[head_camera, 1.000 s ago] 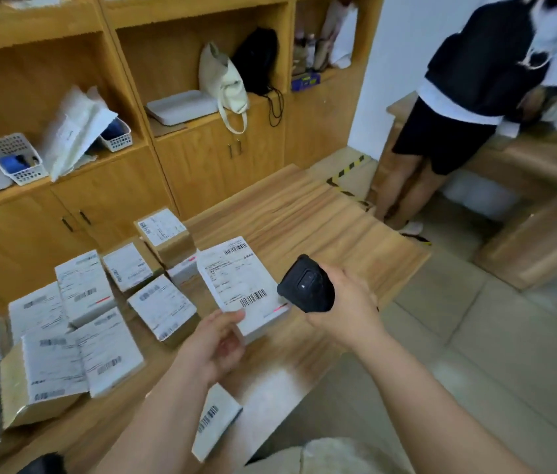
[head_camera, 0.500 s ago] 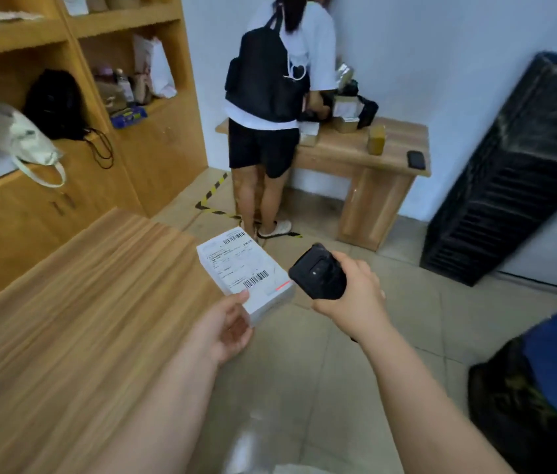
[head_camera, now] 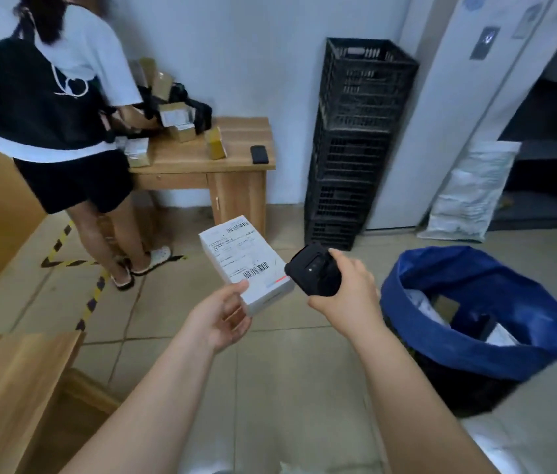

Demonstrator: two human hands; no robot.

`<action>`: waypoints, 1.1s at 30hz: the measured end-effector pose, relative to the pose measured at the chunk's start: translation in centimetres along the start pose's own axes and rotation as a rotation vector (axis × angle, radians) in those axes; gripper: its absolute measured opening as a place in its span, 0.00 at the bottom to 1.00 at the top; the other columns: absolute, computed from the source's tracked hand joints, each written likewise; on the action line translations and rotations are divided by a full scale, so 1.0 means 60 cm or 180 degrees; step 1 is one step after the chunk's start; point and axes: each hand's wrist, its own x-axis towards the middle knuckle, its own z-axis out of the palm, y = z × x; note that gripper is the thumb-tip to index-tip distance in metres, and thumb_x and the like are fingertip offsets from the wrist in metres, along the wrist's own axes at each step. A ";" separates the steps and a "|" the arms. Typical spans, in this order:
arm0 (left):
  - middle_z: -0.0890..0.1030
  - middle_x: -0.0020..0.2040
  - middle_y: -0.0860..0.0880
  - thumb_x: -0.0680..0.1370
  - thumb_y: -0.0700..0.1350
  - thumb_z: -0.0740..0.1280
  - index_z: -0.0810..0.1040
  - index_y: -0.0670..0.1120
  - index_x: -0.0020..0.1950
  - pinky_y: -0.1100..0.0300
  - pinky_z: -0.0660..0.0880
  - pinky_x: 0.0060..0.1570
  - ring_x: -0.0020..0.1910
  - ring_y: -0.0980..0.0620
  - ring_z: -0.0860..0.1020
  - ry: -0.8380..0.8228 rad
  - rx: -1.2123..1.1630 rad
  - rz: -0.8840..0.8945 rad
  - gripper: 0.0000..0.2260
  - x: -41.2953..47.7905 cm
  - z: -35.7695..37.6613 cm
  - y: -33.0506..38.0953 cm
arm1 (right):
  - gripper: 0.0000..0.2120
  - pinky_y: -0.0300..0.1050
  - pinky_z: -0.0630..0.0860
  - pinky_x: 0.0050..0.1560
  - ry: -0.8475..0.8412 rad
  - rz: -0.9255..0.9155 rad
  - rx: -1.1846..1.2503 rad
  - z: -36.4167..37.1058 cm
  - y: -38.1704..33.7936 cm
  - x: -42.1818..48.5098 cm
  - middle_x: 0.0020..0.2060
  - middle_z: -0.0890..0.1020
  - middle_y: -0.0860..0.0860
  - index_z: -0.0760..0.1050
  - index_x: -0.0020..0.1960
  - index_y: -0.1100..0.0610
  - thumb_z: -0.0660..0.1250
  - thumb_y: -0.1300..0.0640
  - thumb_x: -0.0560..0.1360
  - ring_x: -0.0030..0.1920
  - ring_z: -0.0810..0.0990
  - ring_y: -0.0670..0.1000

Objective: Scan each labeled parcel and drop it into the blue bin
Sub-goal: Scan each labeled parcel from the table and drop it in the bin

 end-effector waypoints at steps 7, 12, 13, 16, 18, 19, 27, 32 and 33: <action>0.83 0.32 0.49 0.72 0.42 0.75 0.78 0.46 0.51 0.57 0.74 0.48 0.43 0.51 0.78 -0.0332 0.0481 -0.0353 0.11 0.108 0.168 0.001 | 0.41 0.58 0.68 0.67 0.0468 0.0652 0.0181 -0.071 0.114 0.066 0.64 0.70 0.47 0.62 0.74 0.41 0.75 0.51 0.65 0.65 0.67 0.54; 0.81 0.41 0.47 0.72 0.42 0.75 0.78 0.45 0.55 0.57 0.75 0.47 0.43 0.50 0.79 -0.0631 0.0902 -0.0549 0.13 0.210 0.299 -0.002 | 0.38 0.59 0.67 0.66 0.1020 0.1035 0.0281 -0.101 0.170 0.143 0.64 0.71 0.49 0.64 0.73 0.44 0.74 0.52 0.66 0.65 0.68 0.56; 0.81 0.42 0.47 0.71 0.42 0.76 0.78 0.45 0.56 0.57 0.76 0.47 0.44 0.50 0.79 -0.0717 0.1000 -0.0601 0.15 0.232 0.328 -0.001 | 0.37 0.58 0.67 0.66 0.1083 0.1078 0.0264 -0.109 0.177 0.165 0.64 0.71 0.50 0.64 0.73 0.44 0.74 0.52 0.67 0.65 0.68 0.56; 0.81 0.44 0.48 0.72 0.43 0.75 0.78 0.46 0.57 0.56 0.75 0.49 0.44 0.50 0.78 -0.0964 0.1378 -0.0721 0.16 0.294 0.418 0.012 | 0.37 0.57 0.67 0.66 0.1211 0.1243 0.0126 -0.135 0.206 0.236 0.65 0.71 0.50 0.64 0.73 0.44 0.75 0.50 0.67 0.66 0.68 0.56; 0.80 0.44 0.48 0.73 0.44 0.75 0.78 0.47 0.57 0.57 0.74 0.48 0.43 0.51 0.77 -0.1080 0.1639 -0.0712 0.14 0.334 0.478 0.028 | 0.38 0.57 0.68 0.65 0.1313 0.1432 0.0095 -0.155 0.229 0.283 0.65 0.70 0.50 0.63 0.73 0.44 0.75 0.48 0.68 0.66 0.68 0.56; 0.81 0.45 0.49 0.74 0.44 0.74 0.78 0.48 0.57 0.58 0.74 0.46 0.43 0.52 0.77 -0.1151 0.1761 -0.0681 0.13 0.353 0.508 0.037 | 0.38 0.57 0.68 0.65 0.1355 0.1532 0.0096 -0.165 0.240 0.305 0.66 0.70 0.51 0.62 0.74 0.44 0.76 0.48 0.68 0.66 0.67 0.56; 0.83 0.48 0.49 0.76 0.42 0.73 0.75 0.52 0.60 0.61 0.75 0.39 0.43 0.53 0.79 -0.1636 0.2393 -0.0705 0.15 0.495 0.713 0.015 | 0.45 0.58 0.68 0.68 0.1941 0.2363 0.0228 -0.206 0.350 0.403 0.70 0.67 0.50 0.59 0.77 0.46 0.77 0.47 0.67 0.70 0.65 0.55; 0.83 0.47 0.49 0.76 0.37 0.72 0.72 0.51 0.63 0.61 0.73 0.37 0.42 0.53 0.79 -0.1598 0.2712 -0.0920 0.20 0.557 0.794 -0.059 | 0.45 0.53 0.67 0.70 0.2197 0.2816 0.0274 -0.238 0.430 0.390 0.69 0.68 0.49 0.62 0.77 0.46 0.79 0.48 0.65 0.70 0.66 0.53; 0.83 0.46 0.49 0.75 0.37 0.72 0.72 0.50 0.63 0.61 0.73 0.37 0.41 0.53 0.80 -0.1569 0.2763 -0.0956 0.20 0.566 0.810 -0.076 | 0.45 0.54 0.67 0.69 0.2248 0.2912 0.0268 -0.245 0.450 0.388 0.69 0.69 0.48 0.62 0.77 0.45 0.79 0.48 0.65 0.70 0.66 0.53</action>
